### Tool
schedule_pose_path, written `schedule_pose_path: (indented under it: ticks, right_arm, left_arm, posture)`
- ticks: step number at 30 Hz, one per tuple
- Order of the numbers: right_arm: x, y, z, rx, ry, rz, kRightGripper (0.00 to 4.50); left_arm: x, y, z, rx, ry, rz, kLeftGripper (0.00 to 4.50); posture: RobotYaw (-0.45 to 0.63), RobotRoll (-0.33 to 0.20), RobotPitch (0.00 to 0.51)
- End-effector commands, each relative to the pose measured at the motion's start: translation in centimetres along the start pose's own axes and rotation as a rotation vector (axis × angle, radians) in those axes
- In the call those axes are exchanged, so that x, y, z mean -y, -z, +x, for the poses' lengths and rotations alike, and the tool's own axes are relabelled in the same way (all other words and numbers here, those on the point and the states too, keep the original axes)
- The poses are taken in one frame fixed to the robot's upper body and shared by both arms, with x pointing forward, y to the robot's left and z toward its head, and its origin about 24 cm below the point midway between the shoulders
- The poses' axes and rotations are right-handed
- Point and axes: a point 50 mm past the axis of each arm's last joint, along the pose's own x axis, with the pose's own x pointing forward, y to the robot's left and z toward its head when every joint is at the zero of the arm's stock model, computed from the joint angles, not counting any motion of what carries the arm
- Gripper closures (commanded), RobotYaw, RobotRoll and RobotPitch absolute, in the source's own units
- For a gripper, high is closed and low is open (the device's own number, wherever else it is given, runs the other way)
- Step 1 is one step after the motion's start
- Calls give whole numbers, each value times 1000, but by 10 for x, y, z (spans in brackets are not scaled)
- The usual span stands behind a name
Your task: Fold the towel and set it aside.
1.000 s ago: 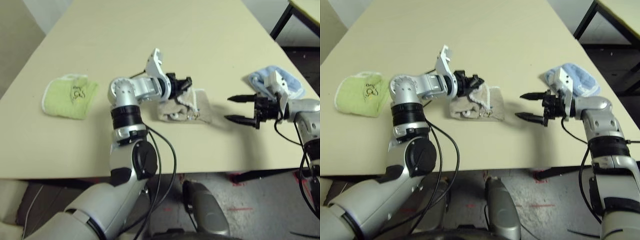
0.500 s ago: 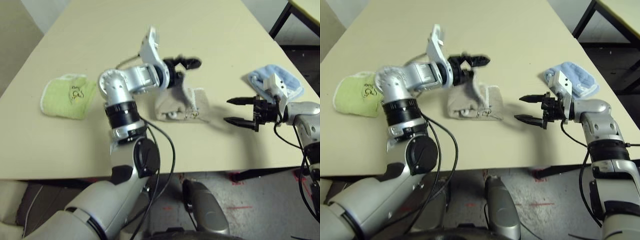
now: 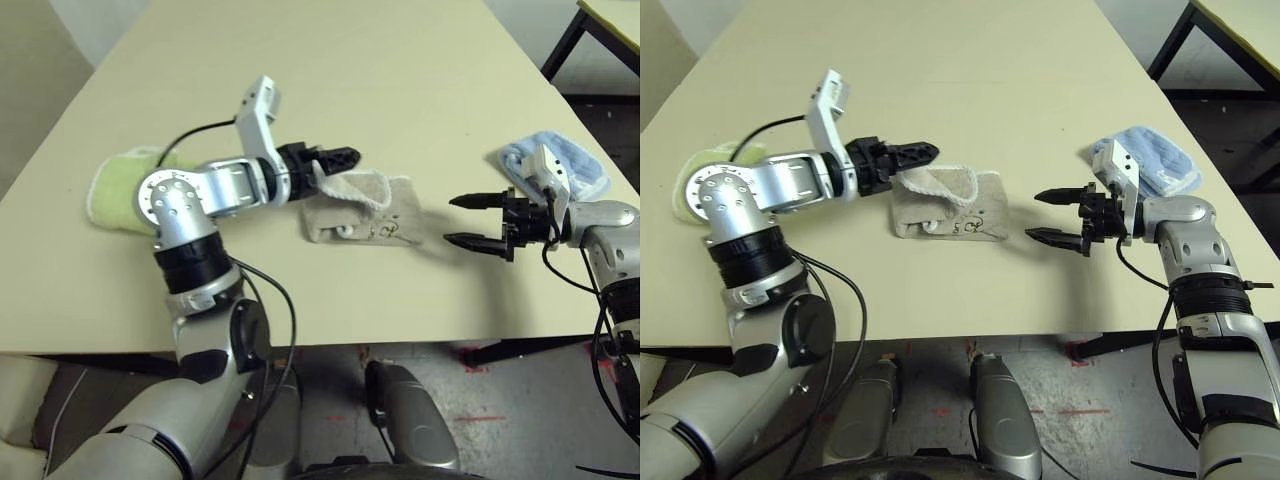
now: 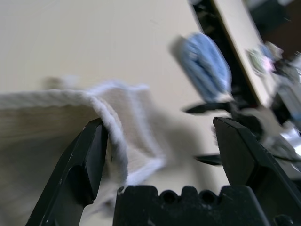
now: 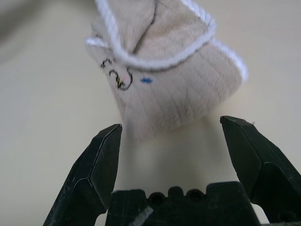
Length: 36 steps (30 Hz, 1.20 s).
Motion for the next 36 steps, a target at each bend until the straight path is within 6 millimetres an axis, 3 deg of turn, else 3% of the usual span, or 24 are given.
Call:
schedule_pose_path:
  ticks: [1, 4, 8, 12, 15, 20, 24, 27, 32, 36]
  right_arm:
    - [-1, 6, 0, -21, -13, 9, 0]
    - [-1, 7, 0, -22, -14, 9, 0]
    - [-1, 8, 3, -20, -17, 8, 0]
    - [-2, 9, 4, -17, -19, 8, 0]
    - [-3, 11, 6, -18, -23, 10, 0]
    - [-2, 11, 8, -18, -26, 10, 0]
    - [0, 10, 7, -21, -23, 5, 0]
    - [1, 10, 6, -23, -22, 3, 0]
    - [2, 10, 2, -23, -11, 10, 0]
    - [8, 5, -1, 15, 22, 43, 0]
  left_arm:
    - [6, 4, 12, 17, -7, -15, 42]
    - [13, 4, 28, 25, 3, -46, 42]
    - [-2, 16, 49, 10, -91, -129, 42]
    - [-7, 1, 61, 121, -140, -313, 42]
    - [2, -6, 71, 129, -126, -431, 42]
    - [30, 0, 80, 36, -50, -403, 42]
    - [35, 24, 77, -105, -5, -334, 42]
    - [32, 26, 69, -106, -14, -222, 42]
    - [49, -19, 39, 138, 128, -85, 42]
    - [58, -41, 8, 256, 224, -6, 42]
  posture:
    - [129, 0, 110]
    - [135, 0, 105]
    - [136, 0, 102]
    - [143, 0, 101]
    - [148, 0, 101]
    - [147, 0, 103]
    - [146, 0, 103]
    - [142, 0, 105]
    - [142, 0, 108]
    - [148, 0, 110]
